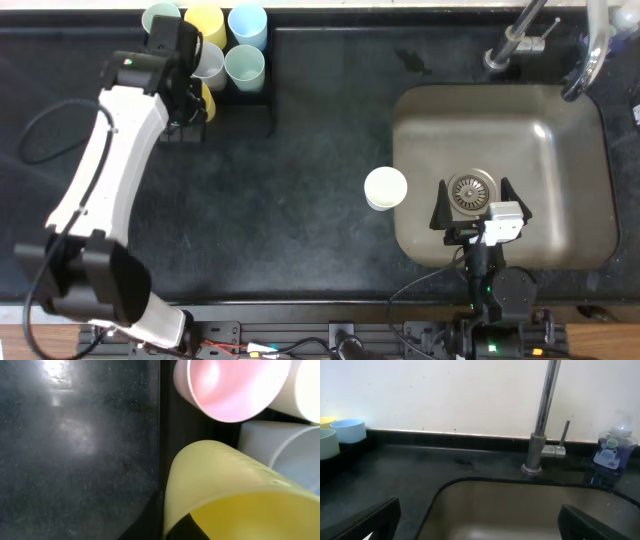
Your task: Store Cups
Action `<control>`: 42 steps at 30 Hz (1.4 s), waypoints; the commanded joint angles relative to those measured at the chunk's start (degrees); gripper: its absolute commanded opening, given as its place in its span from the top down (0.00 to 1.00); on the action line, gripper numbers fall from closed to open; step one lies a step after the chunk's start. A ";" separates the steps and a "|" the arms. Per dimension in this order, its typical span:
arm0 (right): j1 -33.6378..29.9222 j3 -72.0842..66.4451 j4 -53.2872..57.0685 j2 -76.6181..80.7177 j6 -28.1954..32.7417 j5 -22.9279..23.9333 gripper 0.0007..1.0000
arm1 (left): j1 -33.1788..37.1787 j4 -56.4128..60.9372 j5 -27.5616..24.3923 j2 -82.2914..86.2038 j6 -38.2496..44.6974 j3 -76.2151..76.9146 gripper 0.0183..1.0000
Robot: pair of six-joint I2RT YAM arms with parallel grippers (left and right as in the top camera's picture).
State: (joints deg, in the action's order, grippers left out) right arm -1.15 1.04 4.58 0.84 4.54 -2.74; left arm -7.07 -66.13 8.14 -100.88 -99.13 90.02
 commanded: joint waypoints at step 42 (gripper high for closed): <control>-0.33 -0.76 -0.28 -0.63 0.22 0.02 0.00 | 0.70 6.54 1.53 -12.41 1.09 -0.24 0.98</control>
State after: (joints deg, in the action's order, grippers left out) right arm -1.15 1.04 4.60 0.84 4.56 -2.76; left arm -6.96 -59.61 7.33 -112.75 -98.63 89.97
